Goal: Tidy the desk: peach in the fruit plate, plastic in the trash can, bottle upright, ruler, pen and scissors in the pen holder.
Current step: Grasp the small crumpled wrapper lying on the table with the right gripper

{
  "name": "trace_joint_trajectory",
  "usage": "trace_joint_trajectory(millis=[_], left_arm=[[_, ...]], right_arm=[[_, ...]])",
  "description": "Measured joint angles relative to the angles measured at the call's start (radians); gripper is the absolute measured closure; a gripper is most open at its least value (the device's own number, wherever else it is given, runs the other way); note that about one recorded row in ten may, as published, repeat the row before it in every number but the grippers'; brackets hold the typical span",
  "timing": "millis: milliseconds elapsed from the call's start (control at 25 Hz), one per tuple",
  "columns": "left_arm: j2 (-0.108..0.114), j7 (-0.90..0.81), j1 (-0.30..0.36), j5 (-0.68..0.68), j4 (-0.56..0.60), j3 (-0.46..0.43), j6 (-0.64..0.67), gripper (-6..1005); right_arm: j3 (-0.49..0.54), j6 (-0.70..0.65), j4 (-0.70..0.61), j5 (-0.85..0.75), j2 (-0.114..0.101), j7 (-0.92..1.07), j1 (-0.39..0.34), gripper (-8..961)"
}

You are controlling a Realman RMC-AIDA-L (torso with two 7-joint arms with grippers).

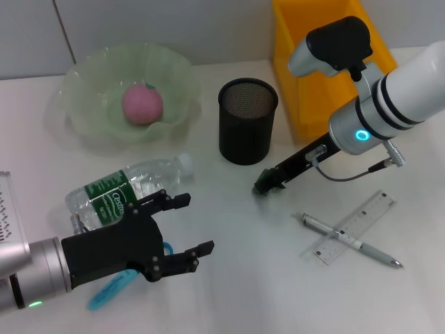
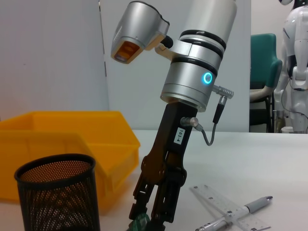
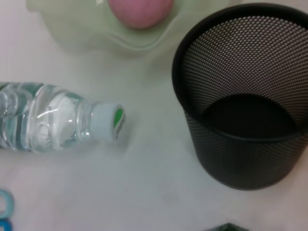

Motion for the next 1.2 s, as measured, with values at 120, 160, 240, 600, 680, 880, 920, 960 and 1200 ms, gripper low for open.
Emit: trace_joint_trajectory(millis=[120, 160, 240, 600, 680, 880, 920, 960, 1200], left_arm=[[0.0, 0.0, 0.0, 0.0, -0.002, 0.002, 0.0, 168], [0.0, 0.0, 0.0, 0.0, -0.002, 0.002, 0.0, 168], [0.0, 0.0, -0.001, 0.0, -0.004, 0.003, 0.0, 168], [0.001, 0.0, -0.006, 0.0, -0.009, 0.006, 0.0, 168], [0.002, 0.0, -0.006, 0.0, -0.009, 0.006, 0.0, 168], [0.003, 0.0, -0.006, 0.0, -0.009, 0.006, 0.0, 168], [0.003, 0.0, -0.006, 0.0, -0.009, 0.006, 0.0, 169], [0.003, 0.0, -0.006, 0.0, -0.009, 0.006, 0.0, 169], [0.003, 0.0, -0.006, 0.0, -0.009, 0.004, 0.0, 169]], right_arm=[[-0.007, 0.007, 0.007, 0.0, 0.0, 0.0, 0.004, 123], [-0.01, 0.009, 0.008, 0.001, 0.0, 0.0, 0.004, 123], [-0.013, 0.011, 0.009, 0.002, 0.0, 0.0, 0.004, 123], [-0.013, 0.036, 0.028, 0.004, 0.0, 0.001, 0.006, 239], [-0.014, 0.036, 0.029, 0.004, 0.0, 0.0, 0.006, 304], [-0.015, 0.036, 0.03, 0.004, 0.0, 0.0, 0.006, 465], [-0.015, 0.036, 0.03, 0.004, 0.0, 0.0, 0.006, 497], [-0.015, 0.036, 0.03, 0.004, 0.0, 0.0, 0.006, 498], [-0.015, 0.032, 0.026, 0.004, 0.0, -0.001, -0.001, 501]])
